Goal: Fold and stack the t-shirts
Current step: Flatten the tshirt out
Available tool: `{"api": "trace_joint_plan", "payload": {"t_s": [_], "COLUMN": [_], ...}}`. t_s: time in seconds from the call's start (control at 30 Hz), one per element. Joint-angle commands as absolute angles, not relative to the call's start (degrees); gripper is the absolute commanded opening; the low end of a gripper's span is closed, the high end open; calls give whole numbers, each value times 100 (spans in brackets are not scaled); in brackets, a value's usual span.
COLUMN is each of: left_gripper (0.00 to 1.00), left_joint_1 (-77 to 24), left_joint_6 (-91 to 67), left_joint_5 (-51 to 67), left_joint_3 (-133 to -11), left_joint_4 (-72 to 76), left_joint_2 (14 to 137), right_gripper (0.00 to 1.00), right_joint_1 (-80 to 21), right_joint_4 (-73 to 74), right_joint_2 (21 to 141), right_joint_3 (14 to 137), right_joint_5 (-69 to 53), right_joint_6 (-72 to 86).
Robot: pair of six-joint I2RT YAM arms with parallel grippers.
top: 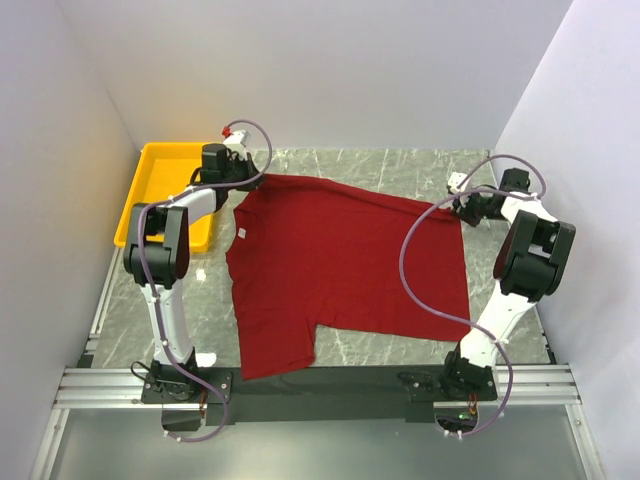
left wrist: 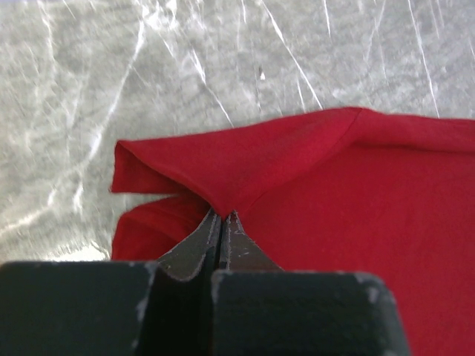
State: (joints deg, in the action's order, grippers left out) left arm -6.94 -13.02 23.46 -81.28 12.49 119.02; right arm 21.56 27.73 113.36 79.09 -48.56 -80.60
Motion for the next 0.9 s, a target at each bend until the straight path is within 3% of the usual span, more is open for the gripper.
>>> {"api": "trace_joint_plan", "payload": {"t_s": [0.0,0.1,0.33,0.63,0.87], "left_gripper": [1,1,1,1,1], "left_joint_1": [-721,-738,-738,-738,-738], "left_joint_6": [-1318,-1301,-1099,-1081,-1195], "left_joint_5": [2540,2522,2513,2557,2628], "left_joint_3": [-8016,-7937,-7831,-7831,-7857], "left_joint_4": [1134,1038,844,800,905], "left_joint_2": [11487,11461,11347,11303,11355], "right_gripper": [9,15,45,51,53], "right_joint_1": [2145,2153,2259,2074,1995], "right_joint_4": [2926,3067,3366,3803,4438], "right_joint_2": [10960,10899,10486,10949,11575], "right_joint_3": [7753,7682,7901,8937,9729], "right_joint_5": [-4571,-4448,-4737,-4062,-3454], "right_joint_6": [-8402,-8429,-7018,-3555,-2417]}}
